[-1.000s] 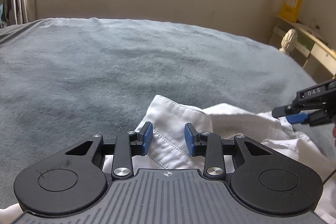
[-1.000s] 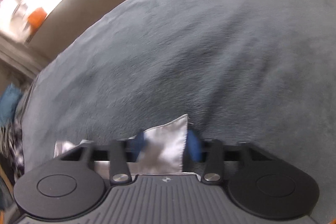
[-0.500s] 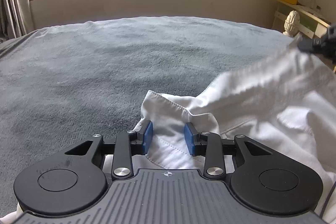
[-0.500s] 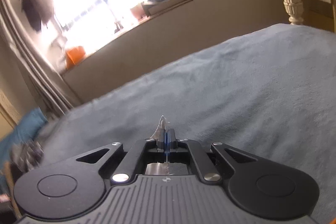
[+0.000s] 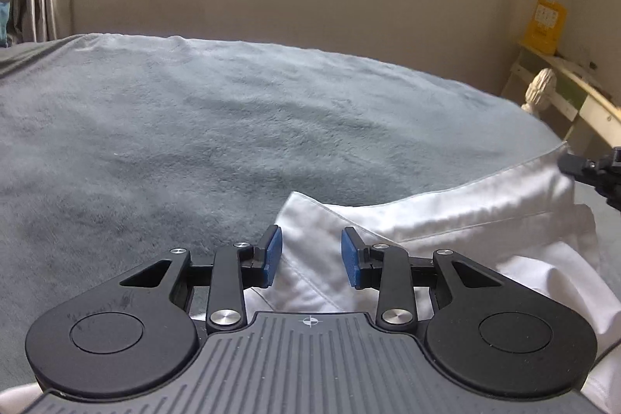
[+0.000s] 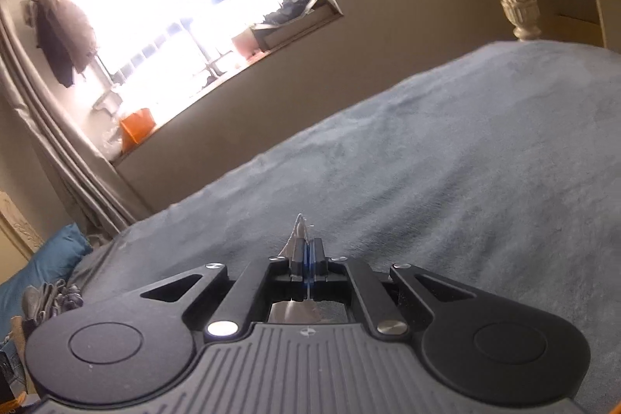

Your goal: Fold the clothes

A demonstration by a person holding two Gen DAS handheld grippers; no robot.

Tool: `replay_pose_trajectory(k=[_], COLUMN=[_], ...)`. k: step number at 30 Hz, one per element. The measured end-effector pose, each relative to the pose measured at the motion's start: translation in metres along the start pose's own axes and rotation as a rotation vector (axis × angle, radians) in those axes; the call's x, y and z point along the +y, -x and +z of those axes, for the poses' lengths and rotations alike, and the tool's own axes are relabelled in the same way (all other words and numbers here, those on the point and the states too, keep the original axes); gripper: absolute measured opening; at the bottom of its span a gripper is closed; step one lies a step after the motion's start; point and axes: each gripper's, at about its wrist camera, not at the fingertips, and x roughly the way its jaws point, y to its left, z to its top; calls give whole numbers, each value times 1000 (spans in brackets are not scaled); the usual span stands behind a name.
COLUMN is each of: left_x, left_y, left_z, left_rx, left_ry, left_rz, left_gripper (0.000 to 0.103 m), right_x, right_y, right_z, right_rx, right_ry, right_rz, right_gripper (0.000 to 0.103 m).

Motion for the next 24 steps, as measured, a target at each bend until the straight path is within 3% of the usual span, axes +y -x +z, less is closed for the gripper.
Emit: replay_pose_trajectory(k=[6, 10, 12, 15, 24], left_x=[-11, -12, -11, -10, 7], left_y=[-18, -16, -11, 2, 61], left_z=[-1, 3, 6, 7, 4], left_rx=[26, 29, 27, 18, 37], left_ry=[-52, -4, 7, 12, 45], left_rz=[49, 52, 41, 48, 26], left_gripper=[33, 33, 34, 44, 47], right_x=[-5, -7, -7, -6, 8], right_y=[-9, -20, -16, -3, 77], right_z=[-1, -1, 0, 3, 12], right_rx=[41, 131, 138, 114, 54], right_ry=[-22, -36, -37, -37, -109], right_rz=[-35, -108, -135, -153, -30], right_gripper=[0, 5, 27, 40, 42])
